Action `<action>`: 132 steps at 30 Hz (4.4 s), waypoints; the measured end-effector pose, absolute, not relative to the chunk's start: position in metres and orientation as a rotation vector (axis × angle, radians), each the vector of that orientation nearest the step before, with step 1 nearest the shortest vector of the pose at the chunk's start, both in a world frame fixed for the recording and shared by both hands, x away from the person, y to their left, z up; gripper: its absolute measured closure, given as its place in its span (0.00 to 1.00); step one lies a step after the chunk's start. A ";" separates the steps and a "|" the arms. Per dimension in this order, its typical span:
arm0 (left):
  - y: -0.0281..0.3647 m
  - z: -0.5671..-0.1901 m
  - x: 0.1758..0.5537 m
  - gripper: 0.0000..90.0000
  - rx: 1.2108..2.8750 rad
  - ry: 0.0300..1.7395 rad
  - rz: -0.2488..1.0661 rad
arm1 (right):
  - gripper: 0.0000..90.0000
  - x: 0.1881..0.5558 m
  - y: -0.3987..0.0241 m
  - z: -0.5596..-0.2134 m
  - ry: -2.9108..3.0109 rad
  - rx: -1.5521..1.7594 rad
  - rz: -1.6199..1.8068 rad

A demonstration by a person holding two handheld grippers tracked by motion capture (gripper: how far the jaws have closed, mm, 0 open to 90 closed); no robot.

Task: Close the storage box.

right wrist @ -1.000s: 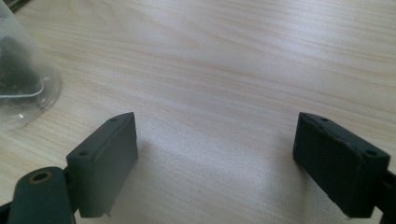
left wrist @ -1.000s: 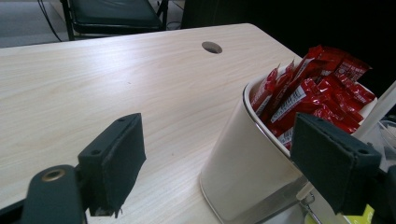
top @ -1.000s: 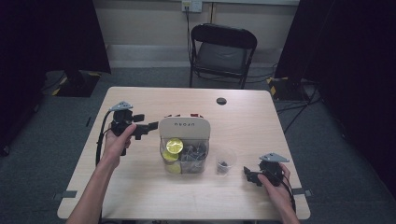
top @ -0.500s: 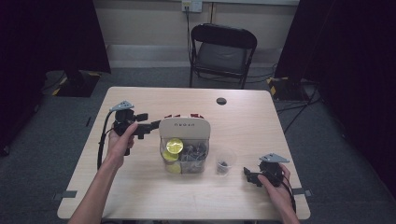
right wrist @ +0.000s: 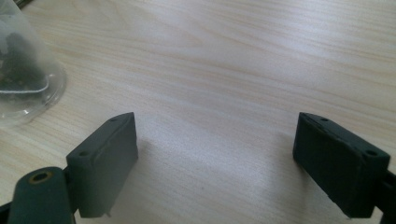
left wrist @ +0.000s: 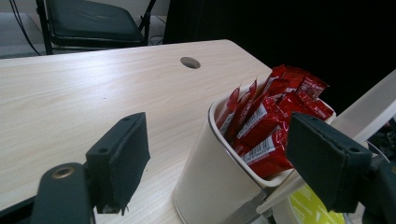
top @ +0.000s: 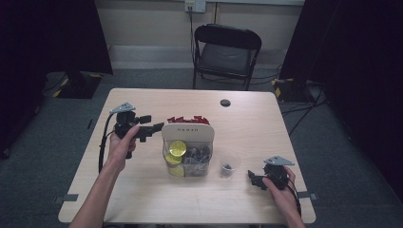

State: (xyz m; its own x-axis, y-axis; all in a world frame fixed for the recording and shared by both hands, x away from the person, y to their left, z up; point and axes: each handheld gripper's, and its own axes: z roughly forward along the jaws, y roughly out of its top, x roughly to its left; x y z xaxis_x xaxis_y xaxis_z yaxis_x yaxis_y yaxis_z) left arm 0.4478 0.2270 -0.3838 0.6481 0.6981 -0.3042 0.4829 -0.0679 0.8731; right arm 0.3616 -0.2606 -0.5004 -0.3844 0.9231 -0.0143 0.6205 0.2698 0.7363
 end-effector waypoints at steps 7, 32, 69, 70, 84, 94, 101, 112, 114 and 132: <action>0.227 -0.382 0.445 0.24 1.721 0.961 0.232 | 0.15 0.362 -0.261 -0.500 2.103 1.391 0.912; 0.215 -0.382 0.443 0.22 1.766 0.926 0.213 | 0.15 0.362 -0.261 -0.500 2.108 1.385 0.915; 0.212 -0.389 0.436 0.20 1.804 0.911 0.191 | 0.15 0.362 -0.261 -0.500 2.110 1.383 0.914; 0.211 -0.390 0.436 0.20 1.808 0.910 0.191 | 0.15 0.362 -0.261 -0.500 2.110 1.383 0.914; 0.200 -0.403 0.436 0.18 1.892 0.901 0.145 | 0.15 0.362 -0.261 -0.500 2.110 1.384 0.914; 0.200 -0.409 0.436 0.17 1.938 0.907 0.178 | 0.15 0.362 -0.261 -0.500 2.110 1.383 0.914; 0.200 -0.410 0.435 0.17 1.949 0.900 0.166 | 0.15 0.362 -0.261 -0.500 2.110 1.383 0.914; 0.207 -0.406 0.427 0.17 1.923 0.893 0.170 | 0.15 0.362 -0.261 -0.500 2.112 1.381 0.913; 0.211 -0.406 0.425 0.17 1.915 0.897 0.174 | 0.15 0.362 -0.261 -0.500 2.112 1.382 0.912; 0.258 -0.437 0.392 0.17 2.035 1.015 0.294 | 0.15 0.362 -0.261 -0.500 2.111 1.383 0.912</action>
